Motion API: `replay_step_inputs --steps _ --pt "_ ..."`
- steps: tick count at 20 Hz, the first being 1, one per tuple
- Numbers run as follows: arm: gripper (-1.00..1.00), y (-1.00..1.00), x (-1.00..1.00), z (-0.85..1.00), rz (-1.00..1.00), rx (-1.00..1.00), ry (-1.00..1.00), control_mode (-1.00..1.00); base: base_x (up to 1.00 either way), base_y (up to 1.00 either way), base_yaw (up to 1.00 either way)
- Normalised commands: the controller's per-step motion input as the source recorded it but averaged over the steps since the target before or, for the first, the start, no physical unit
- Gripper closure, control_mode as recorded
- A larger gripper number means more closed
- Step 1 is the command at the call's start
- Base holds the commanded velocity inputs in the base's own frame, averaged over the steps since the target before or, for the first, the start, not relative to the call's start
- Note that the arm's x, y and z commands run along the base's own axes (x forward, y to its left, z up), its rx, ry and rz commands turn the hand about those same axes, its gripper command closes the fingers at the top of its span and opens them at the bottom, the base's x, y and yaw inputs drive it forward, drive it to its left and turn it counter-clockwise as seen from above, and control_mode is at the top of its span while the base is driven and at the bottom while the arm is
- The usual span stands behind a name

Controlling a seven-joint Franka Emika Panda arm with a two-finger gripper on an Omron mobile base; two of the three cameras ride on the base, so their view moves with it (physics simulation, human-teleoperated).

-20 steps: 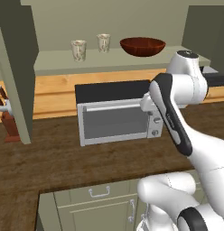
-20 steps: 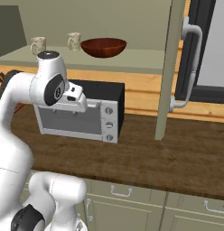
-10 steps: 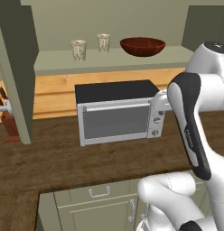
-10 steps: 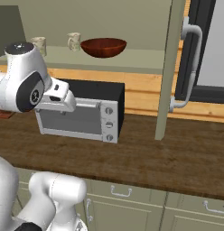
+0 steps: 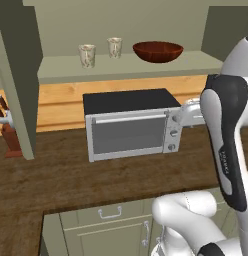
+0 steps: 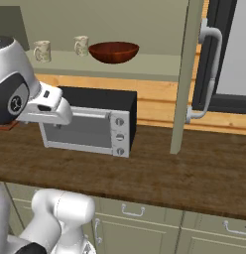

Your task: Gather all objects into one cabinet and sort the glasses and bowls to opposite sides.

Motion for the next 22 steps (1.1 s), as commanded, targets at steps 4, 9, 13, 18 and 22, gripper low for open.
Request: replay_step_inputs --steps 4,9,13,18,22 --pt "-1.0 0.0 -0.71 0.0 0.0 0.0 -0.05 -1.0 0.0 0.0 0.0" --pt "-1.0 0.0 -0.44 0.0 0.0 0.0 -0.03 -1.0 0.0 0.0 0.0" --pt "-1.0 0.0 -0.06 0.0 0.0 0.0 0.0 1.0 -0.22 0.0 0.0" --pt "-1.0 0.0 0.0 0.0 0.0 0.0 0.0 1.0 -0.46 -0.24 -0.12" --pt "-1.0 0.0 0.0 0.0 0.0 0.0 0.0 1.0 -0.39 -0.38 -0.51"
